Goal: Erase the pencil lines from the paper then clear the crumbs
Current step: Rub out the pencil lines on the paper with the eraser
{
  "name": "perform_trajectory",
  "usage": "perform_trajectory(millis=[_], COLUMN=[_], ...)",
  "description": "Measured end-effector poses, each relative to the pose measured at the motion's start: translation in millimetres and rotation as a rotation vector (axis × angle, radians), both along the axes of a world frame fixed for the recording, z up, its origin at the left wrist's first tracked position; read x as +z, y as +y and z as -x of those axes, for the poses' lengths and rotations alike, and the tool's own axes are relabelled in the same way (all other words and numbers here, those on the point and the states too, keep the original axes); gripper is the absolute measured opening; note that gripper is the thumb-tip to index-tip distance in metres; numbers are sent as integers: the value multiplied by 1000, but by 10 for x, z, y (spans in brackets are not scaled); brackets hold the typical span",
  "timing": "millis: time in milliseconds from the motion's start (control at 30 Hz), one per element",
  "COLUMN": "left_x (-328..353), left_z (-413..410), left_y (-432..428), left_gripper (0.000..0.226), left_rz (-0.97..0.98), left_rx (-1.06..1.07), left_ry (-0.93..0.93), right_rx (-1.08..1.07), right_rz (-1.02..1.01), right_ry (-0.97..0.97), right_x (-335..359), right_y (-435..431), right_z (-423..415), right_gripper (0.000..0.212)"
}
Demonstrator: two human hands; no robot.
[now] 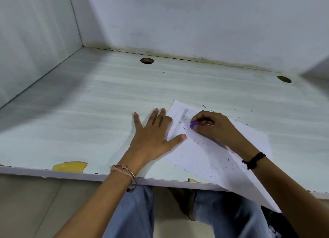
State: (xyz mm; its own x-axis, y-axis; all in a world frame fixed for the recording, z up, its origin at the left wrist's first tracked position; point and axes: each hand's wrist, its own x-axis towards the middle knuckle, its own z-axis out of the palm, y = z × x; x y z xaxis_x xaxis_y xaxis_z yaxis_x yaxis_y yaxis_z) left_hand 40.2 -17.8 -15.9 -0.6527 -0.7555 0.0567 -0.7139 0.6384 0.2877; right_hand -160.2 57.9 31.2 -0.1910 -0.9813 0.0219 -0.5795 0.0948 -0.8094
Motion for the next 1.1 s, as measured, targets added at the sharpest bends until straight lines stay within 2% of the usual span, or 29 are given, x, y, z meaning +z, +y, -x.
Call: perform_trajectory(millis=[200,333,433,533,600,767,933,1100], left_x=[50,7,-9,8,6,5,-15,1], left_z=[185,234,239,232,234,232,238,230], left_y=[-63,-64,-79,-67,-57,-76,-76,-74], left_gripper=[93,103,110,110,110,109,109,109], left_rz=[14,3,18,-1,2,9,21,11], left_rx=[-28,-32,-28,-22,-14,-28,-18,-26], left_ry=[31,-50,-63,-52,-31,-41,-18,-18], right_rx=[7,65,126,57,-5,170,26,173], right_rz=[-37,-68,-70,-28,-37,-135,-72,-197], right_ry=[125,14,148,285,308,314,360,380], right_x=[73,174,94,100,162,161,199,201], right_y=[-58,-169,-250,-428,-516,-408,-589,-543], right_z=[-54,-149,-334,-256,-168,-283,-155,-221], right_gripper=[10,5,8,8,7,5,7,2])
